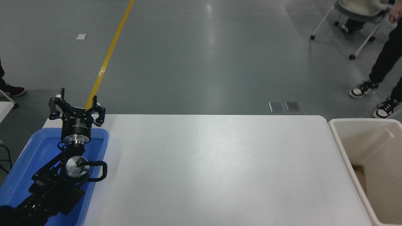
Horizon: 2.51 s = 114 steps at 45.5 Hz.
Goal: Pick up paper ball place in dustbin
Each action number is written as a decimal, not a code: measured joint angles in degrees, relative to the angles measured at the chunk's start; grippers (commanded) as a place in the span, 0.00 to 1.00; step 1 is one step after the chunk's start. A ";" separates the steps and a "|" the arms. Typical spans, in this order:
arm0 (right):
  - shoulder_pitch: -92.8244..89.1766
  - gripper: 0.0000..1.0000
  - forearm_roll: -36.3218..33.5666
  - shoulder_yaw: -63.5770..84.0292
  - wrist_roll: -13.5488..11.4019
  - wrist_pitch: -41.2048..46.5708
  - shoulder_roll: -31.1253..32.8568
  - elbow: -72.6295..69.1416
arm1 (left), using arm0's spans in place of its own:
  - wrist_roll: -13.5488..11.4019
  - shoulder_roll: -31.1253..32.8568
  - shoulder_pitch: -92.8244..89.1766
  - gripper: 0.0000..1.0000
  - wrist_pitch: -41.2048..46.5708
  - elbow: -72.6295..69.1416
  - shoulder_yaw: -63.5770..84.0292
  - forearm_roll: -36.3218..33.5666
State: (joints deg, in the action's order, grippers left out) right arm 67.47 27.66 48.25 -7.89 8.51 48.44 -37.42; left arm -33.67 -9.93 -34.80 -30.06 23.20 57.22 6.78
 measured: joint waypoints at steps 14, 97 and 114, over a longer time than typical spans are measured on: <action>-19.27 0.00 -10.35 -15.14 -0.56 -5.54 -8.47 11.28 | 0.00 0.00 0.00 0.99 0.00 0.00 0.00 0.05; 42.41 1.00 2.52 15.35 -1.31 8.69 -0.27 -44.89 | 0.09 0.00 -0.01 0.99 -0.03 0.02 0.00 -0.01; 56.88 1.00 -12.14 17.82 -0.96 19.32 -17.82 -53.46 | 0.09 -0.01 -0.01 0.99 -0.01 0.01 0.00 -0.01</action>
State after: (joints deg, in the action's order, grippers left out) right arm 124.35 15.52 66.07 -8.86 27.83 30.62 -90.87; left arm -33.58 -9.94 -34.81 -30.06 23.21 57.22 6.77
